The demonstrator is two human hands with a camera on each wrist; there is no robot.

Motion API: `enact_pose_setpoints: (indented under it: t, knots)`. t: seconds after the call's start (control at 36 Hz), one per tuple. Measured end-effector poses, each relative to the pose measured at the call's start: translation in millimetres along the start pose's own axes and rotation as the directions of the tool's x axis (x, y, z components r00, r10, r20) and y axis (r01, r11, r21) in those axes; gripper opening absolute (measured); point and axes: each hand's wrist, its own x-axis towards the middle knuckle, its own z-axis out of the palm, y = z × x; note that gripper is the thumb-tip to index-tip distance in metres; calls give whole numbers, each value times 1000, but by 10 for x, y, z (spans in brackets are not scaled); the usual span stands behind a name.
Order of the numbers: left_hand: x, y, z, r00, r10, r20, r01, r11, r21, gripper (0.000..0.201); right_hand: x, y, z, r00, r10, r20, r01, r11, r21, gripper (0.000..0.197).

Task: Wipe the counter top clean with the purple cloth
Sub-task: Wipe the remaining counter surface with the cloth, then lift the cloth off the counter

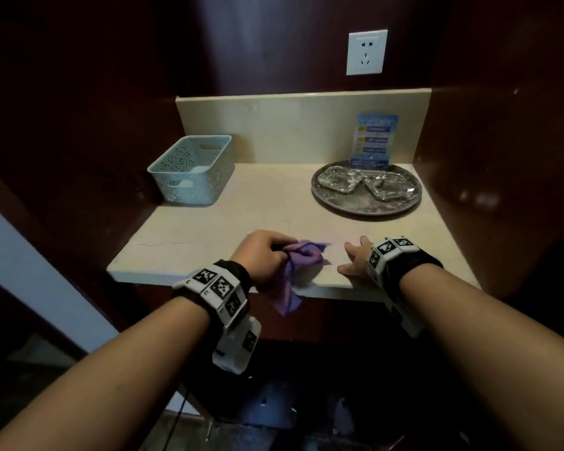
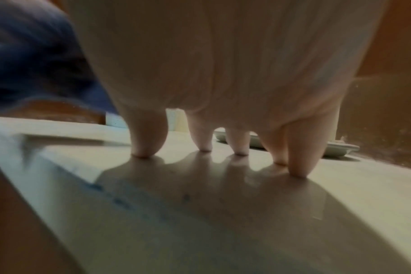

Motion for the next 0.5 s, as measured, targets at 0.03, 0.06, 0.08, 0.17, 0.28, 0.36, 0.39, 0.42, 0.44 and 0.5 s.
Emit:
enact_pose_setpoints:
  t: [0.03,0.06,0.08,0.17,0.28,0.36,0.39,0.42,0.44,0.5]
  knots:
    - [15,2,-57,999,-8,-45,9,1000,17,39,-13,-11,-10,1000,9,7,-9,1000,-5,80]
    - [26,8,-111,996,-11,-84,13,1000,21,39,-17,-21,-20,1000,12,12,-12,1000,-10,80]
    - [37,17,-153,993,-11,-116,13,1000,20,39,-28,-30,-34,1000,14,14,-14,1000,-16,81]
    - [68,31,-240,983,-6,-182,10,1000,23,38,-35,-51,-56,1000,11,13,-11,1000,-19,83]
    - [135,9,-321,973,-6,-233,10,1000,13,34,-42,-111,-86,1000,-11,-12,11,1000,15,76]
    - [218,-23,-413,968,-13,-249,17,1000,16,30,-39,-221,-160,999,-43,-22,45,994,100,63]
    - [245,-34,-457,967,-17,-253,19,1000,8,30,-29,-264,-192,998,-54,-26,57,989,140,65]
    - [273,-39,-507,966,-17,-258,18,1000,2,32,-21,-315,-235,997,-65,-34,70,982,176,68]
    - [303,-51,-563,964,-19,-264,20,1000,4,34,-14,-373,-286,996,-74,-48,83,975,204,70]
    - [367,-59,-679,959,-23,-283,28,999,16,34,5,-474,-409,993,-83,-86,102,965,243,72]
